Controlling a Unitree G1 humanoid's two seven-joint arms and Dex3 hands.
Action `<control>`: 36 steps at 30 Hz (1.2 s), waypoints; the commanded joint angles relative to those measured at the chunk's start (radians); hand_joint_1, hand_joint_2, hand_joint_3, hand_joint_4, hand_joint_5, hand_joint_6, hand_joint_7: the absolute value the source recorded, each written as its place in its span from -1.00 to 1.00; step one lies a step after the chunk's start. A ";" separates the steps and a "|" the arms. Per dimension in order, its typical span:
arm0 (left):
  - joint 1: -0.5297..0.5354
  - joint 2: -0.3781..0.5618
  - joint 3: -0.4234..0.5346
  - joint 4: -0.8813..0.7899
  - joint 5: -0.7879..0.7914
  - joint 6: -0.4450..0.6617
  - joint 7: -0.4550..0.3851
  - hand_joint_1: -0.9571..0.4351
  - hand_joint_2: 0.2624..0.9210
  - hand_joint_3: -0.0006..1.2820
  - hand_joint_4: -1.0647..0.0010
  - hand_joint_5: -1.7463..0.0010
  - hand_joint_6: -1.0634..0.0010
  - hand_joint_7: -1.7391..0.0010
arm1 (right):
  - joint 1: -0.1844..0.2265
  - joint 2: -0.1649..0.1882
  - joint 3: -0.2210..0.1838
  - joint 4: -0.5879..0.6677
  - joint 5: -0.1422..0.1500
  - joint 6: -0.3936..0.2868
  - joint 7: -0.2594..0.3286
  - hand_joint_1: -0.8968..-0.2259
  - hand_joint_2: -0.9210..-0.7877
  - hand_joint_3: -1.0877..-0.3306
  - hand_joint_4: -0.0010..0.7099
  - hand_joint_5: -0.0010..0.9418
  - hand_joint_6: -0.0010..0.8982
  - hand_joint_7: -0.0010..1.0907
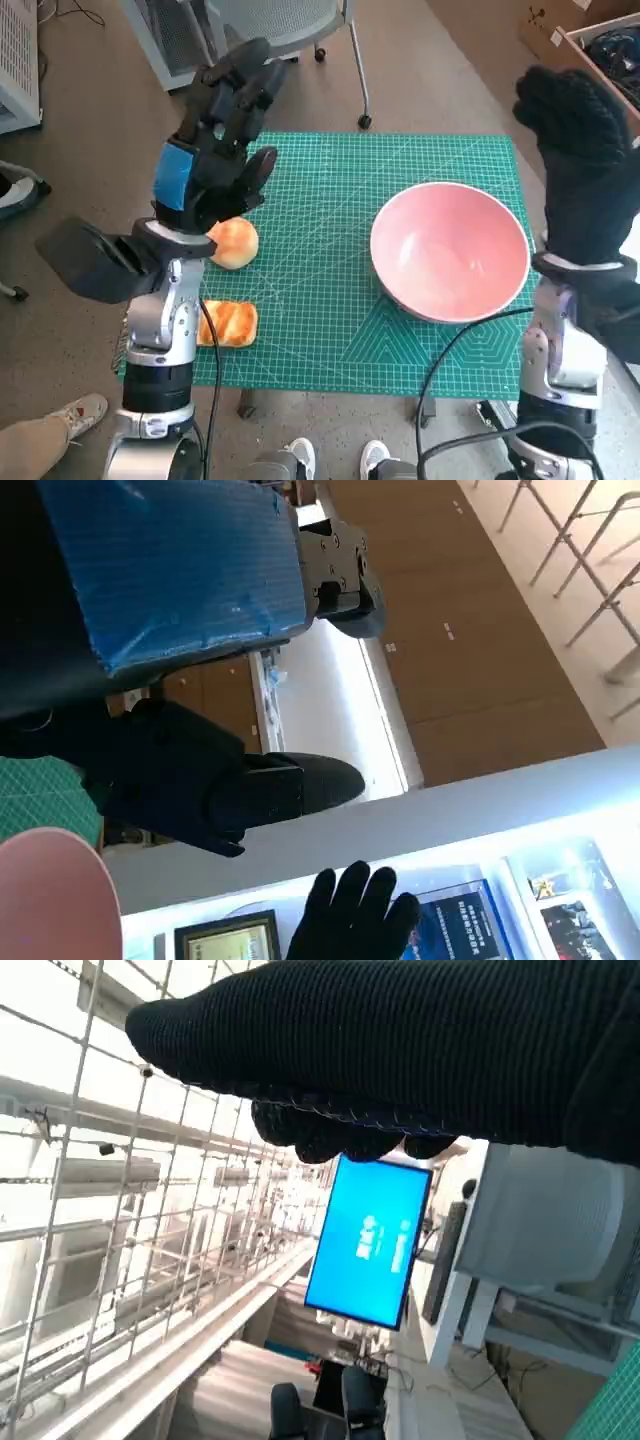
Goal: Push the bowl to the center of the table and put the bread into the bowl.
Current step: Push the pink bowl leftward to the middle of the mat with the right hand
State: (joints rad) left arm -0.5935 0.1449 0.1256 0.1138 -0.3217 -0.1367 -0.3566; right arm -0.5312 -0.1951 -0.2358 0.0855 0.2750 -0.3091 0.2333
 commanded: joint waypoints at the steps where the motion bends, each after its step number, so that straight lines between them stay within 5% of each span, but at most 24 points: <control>1: -0.021 -0.014 0.001 0.014 -0.011 -0.016 -0.007 -0.39 0.74 -0.27 1.00 0.64 1.00 0.22 | 0.032 -0.012 -0.023 0.011 0.016 0.015 -0.005 0.19 -1.00 0.40 0.04 -1.00 -0.57 -0.04; 12: -0.017 -0.026 0.005 0.016 -0.015 -0.021 -0.010 -0.40 0.79 -0.32 1.00 0.63 1.00 0.21 | 0.025 -0.050 -0.096 0.160 0.010 -0.068 -0.006 0.18 -1.00 0.51 0.04 -1.00 -0.51 -0.09; 23: -0.002 -0.031 0.012 0.000 -0.019 -0.012 0.002 -0.40 0.78 -0.34 1.00 0.63 1.00 0.18 | -0.063 -0.091 -0.194 0.610 0.024 -0.233 -0.034 0.20 -1.00 0.41 -0.02 -1.00 -0.50 -0.15; 36: 0.018 -0.026 0.014 -0.023 -0.012 -0.007 0.017 -0.39 0.75 -0.31 1.00 0.62 1.00 0.15 | -0.164 -0.068 -0.258 1.001 0.069 -0.216 -0.068 0.31 -1.00 0.31 -0.12 -1.00 -0.44 -0.19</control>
State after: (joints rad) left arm -0.5903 0.1133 0.1331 0.1109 -0.3307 -0.1446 -0.3431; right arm -0.6868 -0.2823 -0.4788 1.0071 0.3245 -0.5434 0.1711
